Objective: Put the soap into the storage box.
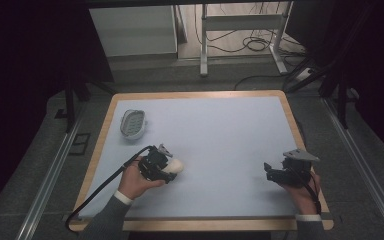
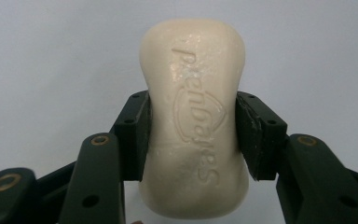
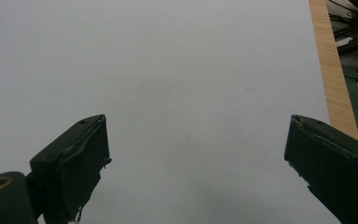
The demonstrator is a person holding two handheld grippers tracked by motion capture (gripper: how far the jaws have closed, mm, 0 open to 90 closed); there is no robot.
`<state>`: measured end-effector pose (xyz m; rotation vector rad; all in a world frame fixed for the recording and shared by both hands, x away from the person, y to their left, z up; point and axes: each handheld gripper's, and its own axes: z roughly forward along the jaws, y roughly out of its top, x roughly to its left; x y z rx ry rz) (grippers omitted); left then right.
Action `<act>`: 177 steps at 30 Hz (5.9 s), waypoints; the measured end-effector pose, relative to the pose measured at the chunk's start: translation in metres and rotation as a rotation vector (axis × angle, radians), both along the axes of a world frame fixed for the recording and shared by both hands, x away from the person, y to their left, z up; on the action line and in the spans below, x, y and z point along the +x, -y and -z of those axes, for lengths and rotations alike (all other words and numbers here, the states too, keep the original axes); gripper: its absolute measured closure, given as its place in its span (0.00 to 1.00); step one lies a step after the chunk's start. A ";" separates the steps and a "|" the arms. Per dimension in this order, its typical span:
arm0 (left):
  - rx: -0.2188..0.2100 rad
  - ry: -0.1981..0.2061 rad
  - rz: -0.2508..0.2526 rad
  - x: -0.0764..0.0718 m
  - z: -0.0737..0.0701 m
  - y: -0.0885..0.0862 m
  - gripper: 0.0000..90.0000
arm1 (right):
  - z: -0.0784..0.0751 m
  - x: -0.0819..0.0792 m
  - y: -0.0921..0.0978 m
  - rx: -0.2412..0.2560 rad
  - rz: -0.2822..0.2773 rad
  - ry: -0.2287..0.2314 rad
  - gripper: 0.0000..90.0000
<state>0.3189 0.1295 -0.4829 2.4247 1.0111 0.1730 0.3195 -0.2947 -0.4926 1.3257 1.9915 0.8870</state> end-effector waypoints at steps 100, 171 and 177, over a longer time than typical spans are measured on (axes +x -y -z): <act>0.003 0.078 -0.145 0.052 -0.057 -0.056 0.55 | 0.003 0.001 0.007 -0.014 0.021 -0.010 0.07; 0.022 0.079 -0.304 0.102 -0.074 -0.095 0.55 | 0.003 0.001 0.008 -0.013 0.026 -0.009 0.07; 0.024 0.066 -0.331 0.111 -0.070 -0.098 0.55 | 0.003 0.001 0.009 -0.013 0.025 -0.011 0.07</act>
